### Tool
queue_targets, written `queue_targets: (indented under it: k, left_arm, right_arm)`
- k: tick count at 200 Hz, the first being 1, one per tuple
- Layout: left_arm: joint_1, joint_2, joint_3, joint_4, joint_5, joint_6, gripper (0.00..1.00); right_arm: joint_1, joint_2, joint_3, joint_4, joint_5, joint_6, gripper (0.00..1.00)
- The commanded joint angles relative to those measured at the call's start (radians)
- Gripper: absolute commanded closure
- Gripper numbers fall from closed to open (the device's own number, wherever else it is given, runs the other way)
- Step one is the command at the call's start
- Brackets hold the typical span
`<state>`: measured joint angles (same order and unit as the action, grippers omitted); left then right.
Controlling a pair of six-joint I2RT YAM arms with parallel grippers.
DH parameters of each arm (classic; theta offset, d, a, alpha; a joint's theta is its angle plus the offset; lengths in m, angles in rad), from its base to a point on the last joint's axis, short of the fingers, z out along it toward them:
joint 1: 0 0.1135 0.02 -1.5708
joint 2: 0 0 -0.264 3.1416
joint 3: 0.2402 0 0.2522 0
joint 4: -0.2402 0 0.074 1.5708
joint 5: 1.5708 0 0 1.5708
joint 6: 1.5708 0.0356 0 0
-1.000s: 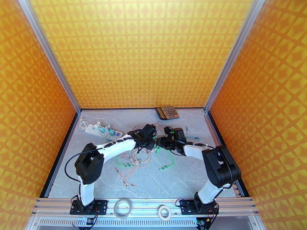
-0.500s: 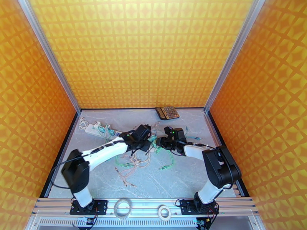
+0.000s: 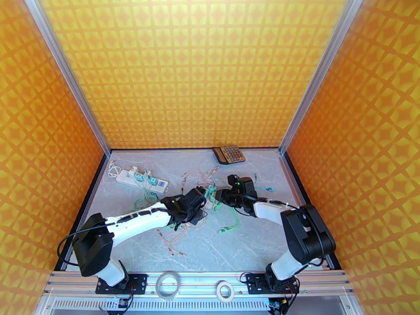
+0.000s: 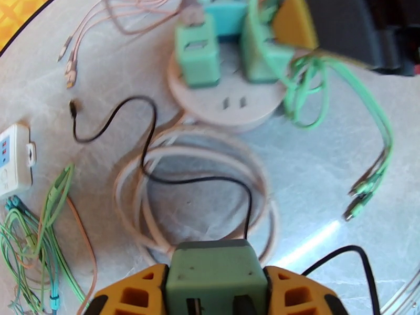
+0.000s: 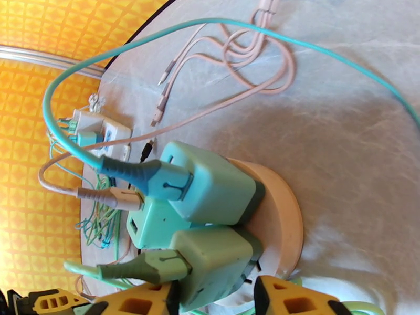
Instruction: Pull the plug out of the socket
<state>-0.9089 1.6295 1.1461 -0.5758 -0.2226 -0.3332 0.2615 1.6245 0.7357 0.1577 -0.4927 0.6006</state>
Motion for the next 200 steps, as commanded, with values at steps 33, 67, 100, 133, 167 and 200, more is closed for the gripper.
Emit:
queue_targets:
  k: [33, 67, 100, 133, 167, 200]
  left_arm:
    - [0.136, 0.044, 0.155, 0.017, -0.043, 0.061, 0.87]
    - [0.243, 0.156, 0.329, 0.007, -0.015, 0.114, 0.88]
    - [0.367, 0.277, 0.511, -0.022, 0.005, 0.158, 0.88]
    - [0.412, 0.398, 0.625, -0.069, 0.022, 0.187, 0.88]
    - [0.409, 0.411, 0.534, -0.016, 0.125, 0.129, 0.87]
    - [0.401, 0.417, 0.445, 0.052, 0.208, 0.081, 0.84]
  right_arm:
    - [-0.007, 0.04, -0.019, -0.116, 0.076, -0.002, 0.57]
    - [-0.006, 0.035, -0.013, -0.14, 0.094, -0.011, 0.57]
    - [-0.005, 0.035, -0.013, -0.14, 0.093, -0.011, 0.57]
    - [-0.006, 0.034, -0.012, -0.144, 0.093, -0.012, 0.57]
    - [-0.006, 0.037, -0.009, -0.144, 0.091, -0.009, 0.57]
    - [-0.006, 0.043, -0.01, -0.138, 0.085, -0.005, 0.57]
